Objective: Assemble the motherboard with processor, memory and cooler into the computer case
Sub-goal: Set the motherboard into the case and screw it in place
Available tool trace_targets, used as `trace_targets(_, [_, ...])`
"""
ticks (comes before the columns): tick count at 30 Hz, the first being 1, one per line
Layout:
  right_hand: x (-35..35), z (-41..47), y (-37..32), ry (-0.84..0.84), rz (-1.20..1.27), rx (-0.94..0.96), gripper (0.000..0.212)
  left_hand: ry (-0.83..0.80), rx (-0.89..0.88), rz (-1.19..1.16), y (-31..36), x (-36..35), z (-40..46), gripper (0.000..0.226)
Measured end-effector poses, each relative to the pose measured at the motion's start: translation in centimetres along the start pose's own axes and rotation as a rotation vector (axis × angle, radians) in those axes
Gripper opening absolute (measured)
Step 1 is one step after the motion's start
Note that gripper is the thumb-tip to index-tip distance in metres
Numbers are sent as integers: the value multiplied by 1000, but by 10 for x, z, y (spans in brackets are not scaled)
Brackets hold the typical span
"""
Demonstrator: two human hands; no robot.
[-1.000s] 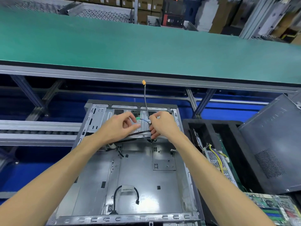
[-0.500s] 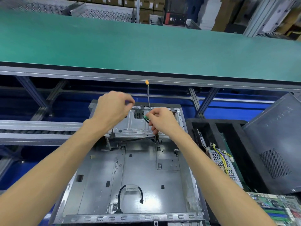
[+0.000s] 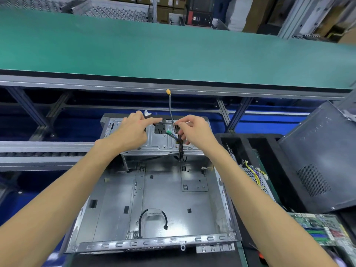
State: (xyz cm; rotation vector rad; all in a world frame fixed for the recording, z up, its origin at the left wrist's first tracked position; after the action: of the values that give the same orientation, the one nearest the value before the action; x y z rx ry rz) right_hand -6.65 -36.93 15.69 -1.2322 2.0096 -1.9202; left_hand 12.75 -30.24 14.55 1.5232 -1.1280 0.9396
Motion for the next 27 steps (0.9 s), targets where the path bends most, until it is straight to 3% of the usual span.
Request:
trace_targets(7, [15,-26,0,109,-43,7,18,203,-123,-121,27,13,-20,80])
trace_targets(12, [41,-58,19,214,-89,-3,14,295,-292,-536,85,8,-23,50])
trace_targets(17, [86,-100,53,317,-106,-75,16,66,-251,-870,171,-20,-14,27])
trace_targets(23, [156,-167,117,427,-87,-160,15,-206,-245,-1048,280,-62,-5,13])
trace_targets(27, [197,-213,172,402,-82,-259,11,-354,-166,-1074,335,-99,-4,17])
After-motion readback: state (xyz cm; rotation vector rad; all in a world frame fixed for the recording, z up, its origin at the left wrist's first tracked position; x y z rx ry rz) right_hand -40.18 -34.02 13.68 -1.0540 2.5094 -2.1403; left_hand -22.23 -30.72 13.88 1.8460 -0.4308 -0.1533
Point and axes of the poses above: each hand's wrist, its own z-axis towards the middle knuckle, its own x-axis out of the back of the hand, y = z × x, the point moved 2 cm from there along z, towards the middle knuckle, and after that the axes turned 14 degrees about -y, right-handed, at the moved point
